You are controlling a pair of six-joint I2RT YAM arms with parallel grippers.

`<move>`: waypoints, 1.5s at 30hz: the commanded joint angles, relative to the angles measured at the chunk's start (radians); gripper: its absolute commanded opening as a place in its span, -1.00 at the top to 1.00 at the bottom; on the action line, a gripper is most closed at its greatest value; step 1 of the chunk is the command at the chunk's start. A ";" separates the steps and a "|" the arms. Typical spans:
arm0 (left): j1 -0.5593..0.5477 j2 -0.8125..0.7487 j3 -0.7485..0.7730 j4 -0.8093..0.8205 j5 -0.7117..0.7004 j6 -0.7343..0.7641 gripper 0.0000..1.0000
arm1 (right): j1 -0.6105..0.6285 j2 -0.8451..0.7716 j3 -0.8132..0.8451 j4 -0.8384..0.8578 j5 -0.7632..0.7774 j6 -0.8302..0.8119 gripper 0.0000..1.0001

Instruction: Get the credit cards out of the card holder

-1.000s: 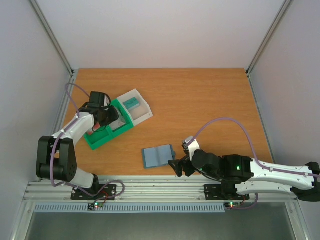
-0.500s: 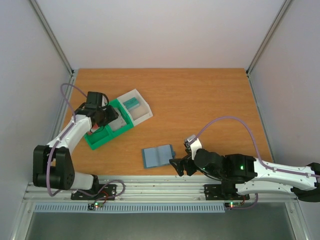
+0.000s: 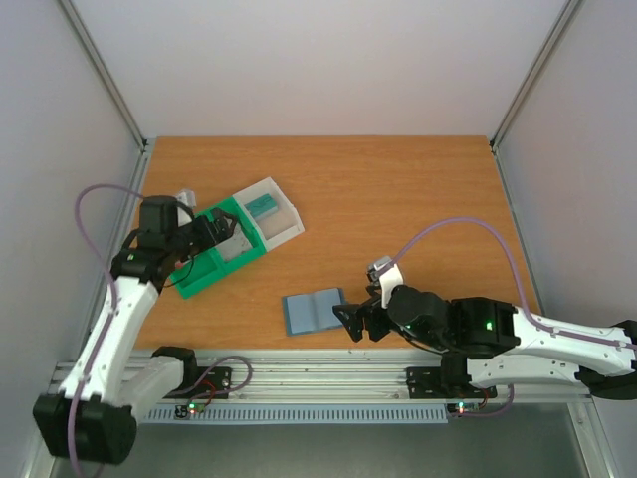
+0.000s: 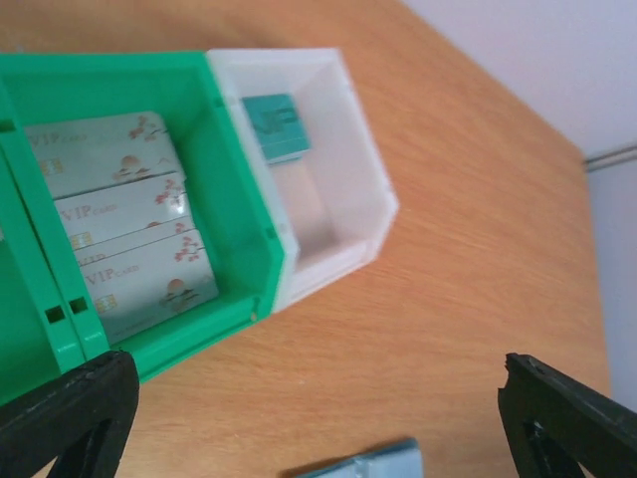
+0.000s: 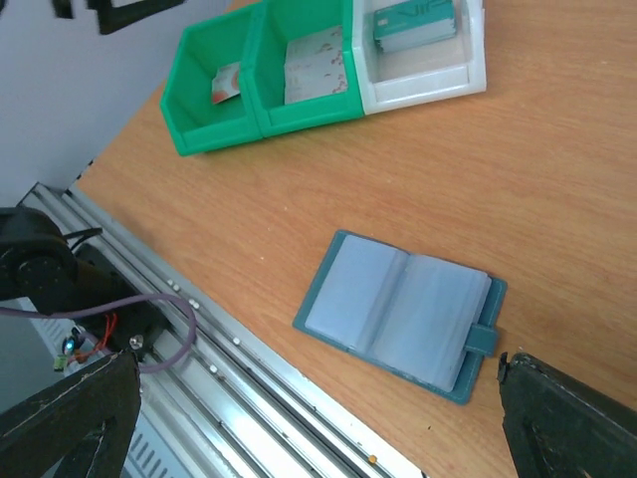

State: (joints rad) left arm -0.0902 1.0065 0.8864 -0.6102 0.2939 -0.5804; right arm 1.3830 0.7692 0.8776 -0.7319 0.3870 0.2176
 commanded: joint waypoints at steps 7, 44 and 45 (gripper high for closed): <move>0.004 -0.330 -0.068 -0.046 0.247 0.016 -0.99 | 0.007 0.013 0.085 -0.076 0.074 0.075 -0.97; -0.433 -0.551 -0.096 -0.023 0.196 -0.044 -0.99 | 0.007 -0.145 0.190 -0.361 0.283 0.152 -0.97; -0.432 -0.552 -0.097 -0.015 0.205 -0.043 -0.99 | 0.007 -0.144 0.191 -0.362 0.282 0.153 -0.97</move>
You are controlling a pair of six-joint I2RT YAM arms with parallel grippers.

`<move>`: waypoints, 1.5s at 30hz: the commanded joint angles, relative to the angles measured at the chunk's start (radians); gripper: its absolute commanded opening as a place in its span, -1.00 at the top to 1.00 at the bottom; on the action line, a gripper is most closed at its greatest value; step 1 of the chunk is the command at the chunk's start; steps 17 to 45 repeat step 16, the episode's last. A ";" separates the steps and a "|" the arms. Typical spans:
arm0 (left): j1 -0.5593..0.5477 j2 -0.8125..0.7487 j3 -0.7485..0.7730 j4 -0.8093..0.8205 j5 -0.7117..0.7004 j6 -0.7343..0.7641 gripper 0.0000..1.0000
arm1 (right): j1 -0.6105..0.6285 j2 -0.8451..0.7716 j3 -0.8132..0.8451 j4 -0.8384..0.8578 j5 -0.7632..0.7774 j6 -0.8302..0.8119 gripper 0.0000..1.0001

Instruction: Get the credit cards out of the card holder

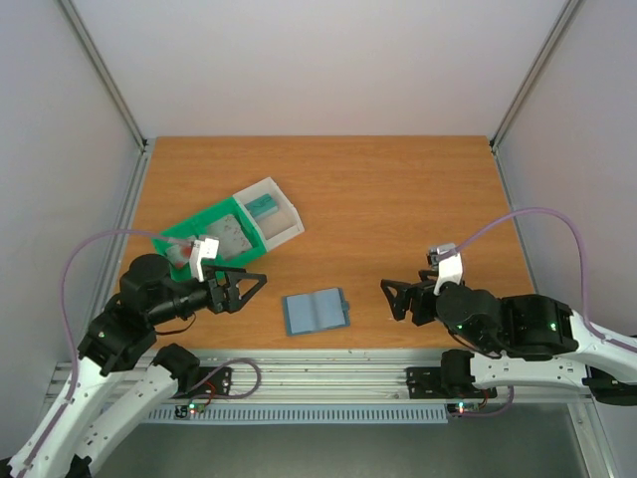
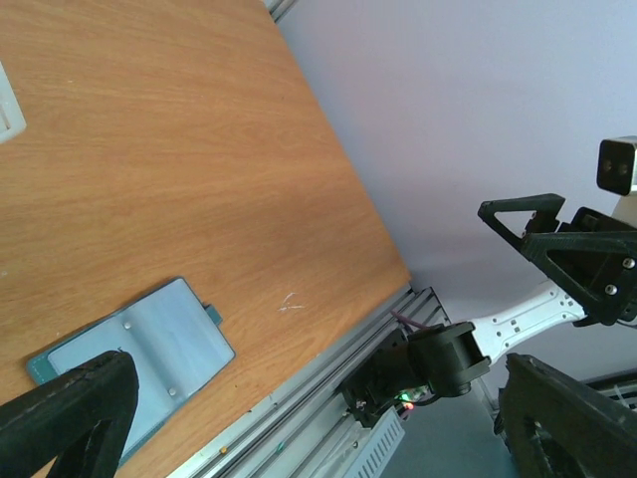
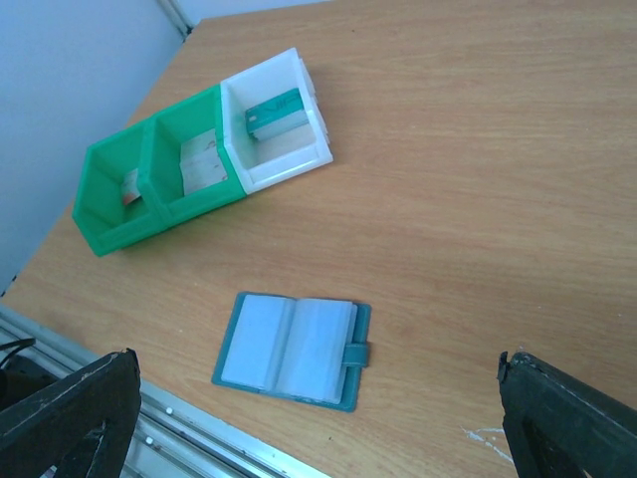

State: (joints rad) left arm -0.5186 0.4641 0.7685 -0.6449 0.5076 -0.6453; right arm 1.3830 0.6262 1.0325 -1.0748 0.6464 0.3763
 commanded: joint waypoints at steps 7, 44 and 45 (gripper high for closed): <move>-0.004 -0.025 0.011 0.026 -0.009 0.027 -0.99 | 0.007 0.001 0.017 -0.015 0.014 0.008 -0.97; -0.004 -0.024 -0.001 0.032 -0.010 0.025 -0.99 | 0.007 0.003 0.014 -0.019 0.006 0.004 -0.97; -0.004 -0.024 -0.001 0.032 -0.010 0.025 -0.99 | 0.007 0.003 0.014 -0.019 0.006 0.004 -0.97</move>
